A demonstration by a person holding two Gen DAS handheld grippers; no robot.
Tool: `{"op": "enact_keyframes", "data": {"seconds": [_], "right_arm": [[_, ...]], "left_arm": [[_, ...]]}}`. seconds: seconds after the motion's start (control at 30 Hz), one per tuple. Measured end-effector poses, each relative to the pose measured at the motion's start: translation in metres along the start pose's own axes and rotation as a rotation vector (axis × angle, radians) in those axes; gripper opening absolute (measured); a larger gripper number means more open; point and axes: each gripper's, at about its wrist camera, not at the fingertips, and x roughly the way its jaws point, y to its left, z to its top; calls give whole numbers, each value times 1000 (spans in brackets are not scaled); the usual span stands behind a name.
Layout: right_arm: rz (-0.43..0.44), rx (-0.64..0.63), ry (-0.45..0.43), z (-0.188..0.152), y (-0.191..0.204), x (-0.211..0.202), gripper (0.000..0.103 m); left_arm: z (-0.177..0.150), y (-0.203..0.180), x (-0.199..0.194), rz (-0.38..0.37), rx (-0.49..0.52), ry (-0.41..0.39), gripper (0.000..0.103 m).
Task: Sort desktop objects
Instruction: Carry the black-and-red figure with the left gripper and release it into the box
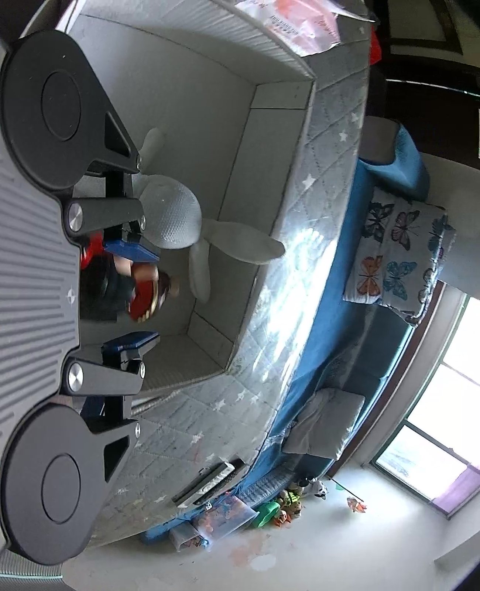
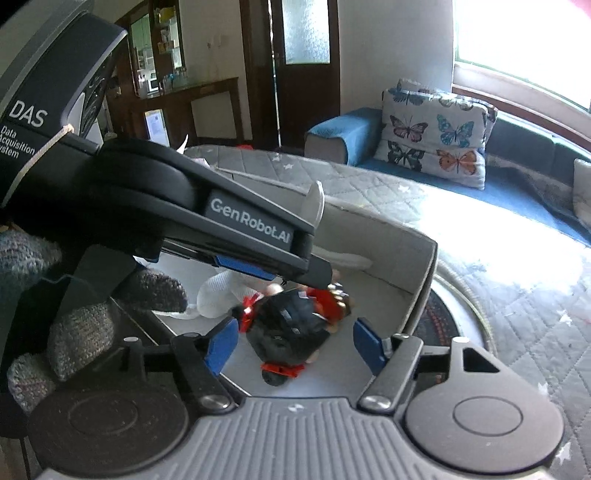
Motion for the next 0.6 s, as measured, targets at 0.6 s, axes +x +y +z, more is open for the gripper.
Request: {"op": "enact_keyframes", "data": {"seconds": [0.6], "right_arm": [[-19, -23, -120, -25, 19, -77, 83]], "left_arm": [[-43, -37, -55, 35, 106, -79, 44]]}}
